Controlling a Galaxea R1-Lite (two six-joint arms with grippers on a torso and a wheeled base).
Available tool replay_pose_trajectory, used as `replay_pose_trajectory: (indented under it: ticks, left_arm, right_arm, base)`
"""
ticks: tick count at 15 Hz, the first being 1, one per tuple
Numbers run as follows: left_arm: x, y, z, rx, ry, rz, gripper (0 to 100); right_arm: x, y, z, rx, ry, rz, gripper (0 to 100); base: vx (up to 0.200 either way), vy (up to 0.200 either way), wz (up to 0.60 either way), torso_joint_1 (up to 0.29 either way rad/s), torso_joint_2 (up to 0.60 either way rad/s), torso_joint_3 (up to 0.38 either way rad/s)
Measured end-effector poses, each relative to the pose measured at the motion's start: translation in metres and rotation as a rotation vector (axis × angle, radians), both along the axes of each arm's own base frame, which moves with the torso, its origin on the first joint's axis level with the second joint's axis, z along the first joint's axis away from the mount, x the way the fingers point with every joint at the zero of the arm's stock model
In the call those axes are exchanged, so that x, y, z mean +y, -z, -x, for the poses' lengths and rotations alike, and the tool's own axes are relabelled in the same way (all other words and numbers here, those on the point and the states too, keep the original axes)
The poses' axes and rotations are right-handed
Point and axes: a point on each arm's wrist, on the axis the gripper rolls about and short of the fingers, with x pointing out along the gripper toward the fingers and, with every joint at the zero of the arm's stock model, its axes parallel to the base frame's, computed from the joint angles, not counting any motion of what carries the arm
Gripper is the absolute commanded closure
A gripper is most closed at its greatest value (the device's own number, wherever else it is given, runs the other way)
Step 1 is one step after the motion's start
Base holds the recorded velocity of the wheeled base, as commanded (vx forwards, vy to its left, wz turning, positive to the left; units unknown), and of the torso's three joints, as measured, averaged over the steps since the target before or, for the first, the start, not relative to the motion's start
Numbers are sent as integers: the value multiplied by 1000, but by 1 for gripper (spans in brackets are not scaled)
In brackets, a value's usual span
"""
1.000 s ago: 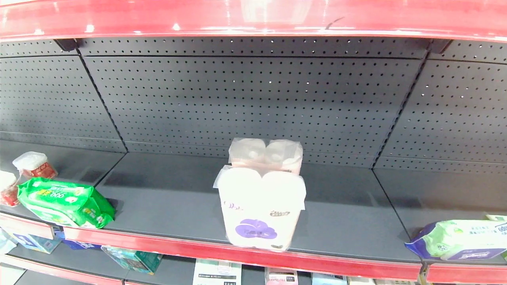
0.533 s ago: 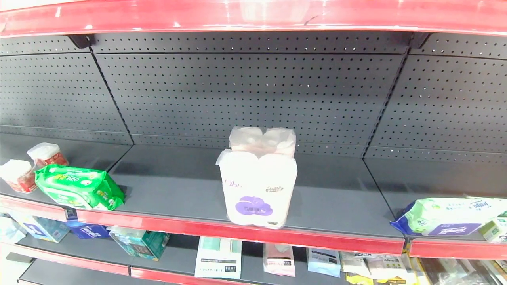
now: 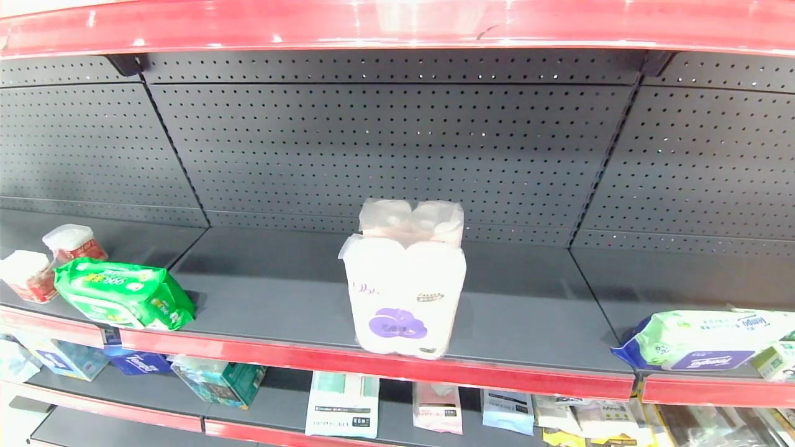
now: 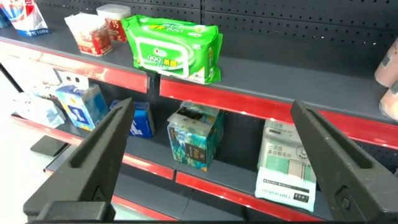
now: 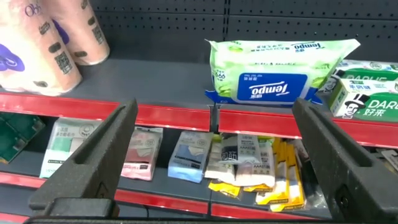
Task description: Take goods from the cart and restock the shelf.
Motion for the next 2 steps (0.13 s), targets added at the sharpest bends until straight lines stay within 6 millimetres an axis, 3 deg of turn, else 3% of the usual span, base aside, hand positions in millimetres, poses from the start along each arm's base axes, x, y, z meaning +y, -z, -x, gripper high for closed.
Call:
replay_pose_trajectory:
  ticks: [2]
  left_arm:
    - [0, 0, 0, 0, -1, 0, 0]
  right_arm:
    - [0, 0, 0, 0, 0, 0, 0]
  base:
    - [0, 0, 0, 0, 0, 0]
